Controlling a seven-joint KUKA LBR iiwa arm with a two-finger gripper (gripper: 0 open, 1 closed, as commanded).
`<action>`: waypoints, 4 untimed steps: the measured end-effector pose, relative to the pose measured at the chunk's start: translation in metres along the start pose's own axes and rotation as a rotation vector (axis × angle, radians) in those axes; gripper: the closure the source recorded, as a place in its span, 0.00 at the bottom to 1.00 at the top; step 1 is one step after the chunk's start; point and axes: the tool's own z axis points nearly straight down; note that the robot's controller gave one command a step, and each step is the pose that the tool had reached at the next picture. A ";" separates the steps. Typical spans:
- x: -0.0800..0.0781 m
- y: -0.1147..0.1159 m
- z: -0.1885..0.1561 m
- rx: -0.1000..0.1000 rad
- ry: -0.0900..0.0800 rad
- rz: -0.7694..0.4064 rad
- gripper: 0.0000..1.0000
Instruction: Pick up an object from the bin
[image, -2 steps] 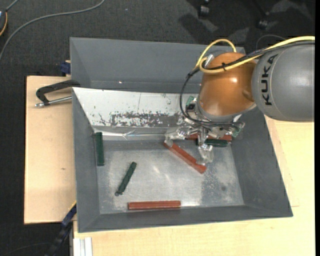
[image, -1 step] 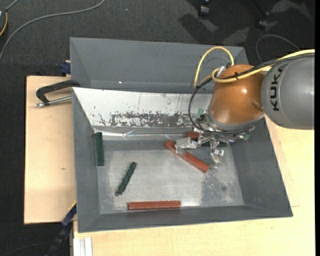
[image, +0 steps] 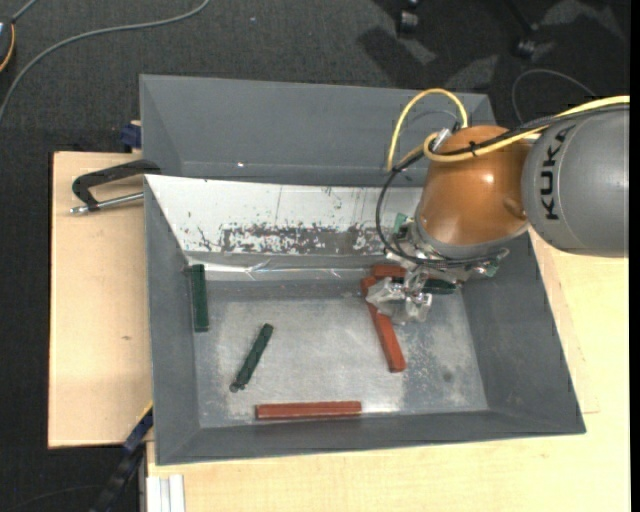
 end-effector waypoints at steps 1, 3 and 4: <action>0.002 0.001 0.003 -0.005 0.005 0.000 0.00; -0.052 0.028 0.006 -0.013 0.008 -0.031 0.00; -0.052 0.027 0.004 -0.009 0.006 -0.031 1.00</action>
Offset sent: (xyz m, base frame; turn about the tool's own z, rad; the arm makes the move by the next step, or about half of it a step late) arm 0.0000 0.0000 0.0000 0.0000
